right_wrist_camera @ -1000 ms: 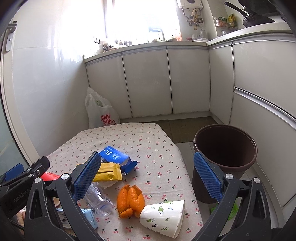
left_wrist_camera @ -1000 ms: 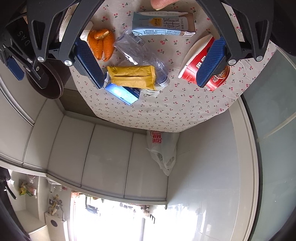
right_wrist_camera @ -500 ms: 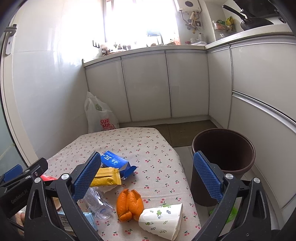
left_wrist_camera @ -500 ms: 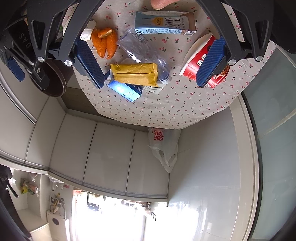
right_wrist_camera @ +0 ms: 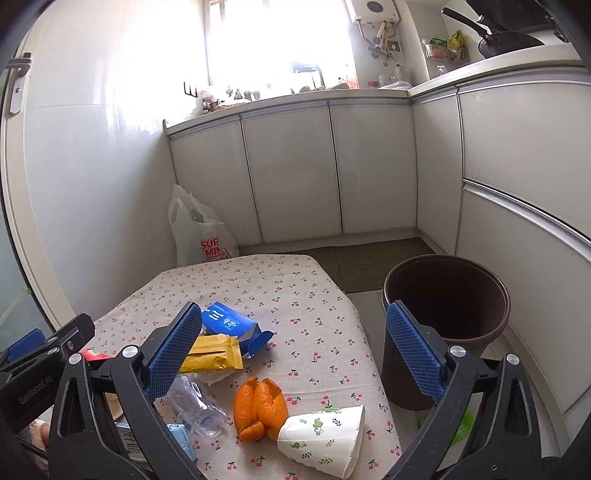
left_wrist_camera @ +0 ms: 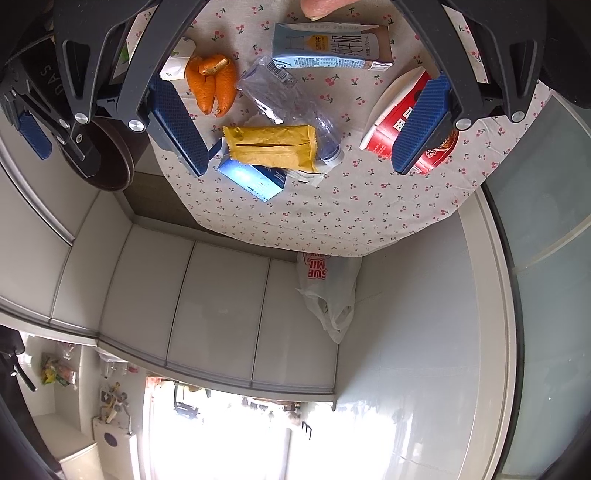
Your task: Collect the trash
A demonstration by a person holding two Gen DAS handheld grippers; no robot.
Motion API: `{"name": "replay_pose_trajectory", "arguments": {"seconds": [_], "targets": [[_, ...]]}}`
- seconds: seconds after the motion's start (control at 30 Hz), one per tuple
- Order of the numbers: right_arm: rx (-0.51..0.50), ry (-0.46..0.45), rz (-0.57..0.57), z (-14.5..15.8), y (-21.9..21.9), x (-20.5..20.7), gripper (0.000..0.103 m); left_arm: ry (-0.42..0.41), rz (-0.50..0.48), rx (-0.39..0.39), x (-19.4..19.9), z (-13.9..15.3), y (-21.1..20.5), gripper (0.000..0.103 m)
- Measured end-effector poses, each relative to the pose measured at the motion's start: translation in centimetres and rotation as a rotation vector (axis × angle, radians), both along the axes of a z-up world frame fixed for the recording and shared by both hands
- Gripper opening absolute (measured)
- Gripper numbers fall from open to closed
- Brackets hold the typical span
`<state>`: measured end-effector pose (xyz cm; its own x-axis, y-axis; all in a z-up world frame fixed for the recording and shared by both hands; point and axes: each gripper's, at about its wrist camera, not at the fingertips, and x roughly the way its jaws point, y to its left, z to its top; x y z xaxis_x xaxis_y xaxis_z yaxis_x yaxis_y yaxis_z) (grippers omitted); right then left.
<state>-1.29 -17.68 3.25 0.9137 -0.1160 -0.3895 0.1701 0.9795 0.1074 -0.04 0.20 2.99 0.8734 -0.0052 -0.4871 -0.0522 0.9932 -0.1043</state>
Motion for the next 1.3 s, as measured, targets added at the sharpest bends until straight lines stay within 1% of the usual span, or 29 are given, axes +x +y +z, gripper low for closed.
{"name": "replay_pose_trajectory", "arguments": {"seconds": [0.6, 0.87, 1.17, 1.23, 1.3], "targets": [[0.008, 0.011, 0.003, -0.3, 0.1, 0.2, 0.096, 0.023, 0.006, -0.004, 0.4, -0.6, 0.2, 0.097], [0.012, 0.033, 0.009, -0.7, 0.1, 0.4, 0.096, 0.039, 0.01, -0.006, 0.5, -1.2, 0.2, 0.097], [0.057, 0.125, 0.004, -2.1, -0.6, 1.8, 0.096, 0.116, 0.03, -0.02, 1.7, -3.0, 1.0, 0.097], [0.063, 0.161, 0.005, -2.7, -0.7, 2.3, 0.096, 0.144, 0.037, -0.023, 2.1, -3.6, 1.3, 0.097], [0.067, 0.224, 0.006, -3.6, -0.7, 3.1, 0.096, 0.168, 0.042, -0.023, 2.6, -4.1, 1.5, 0.097]]}}
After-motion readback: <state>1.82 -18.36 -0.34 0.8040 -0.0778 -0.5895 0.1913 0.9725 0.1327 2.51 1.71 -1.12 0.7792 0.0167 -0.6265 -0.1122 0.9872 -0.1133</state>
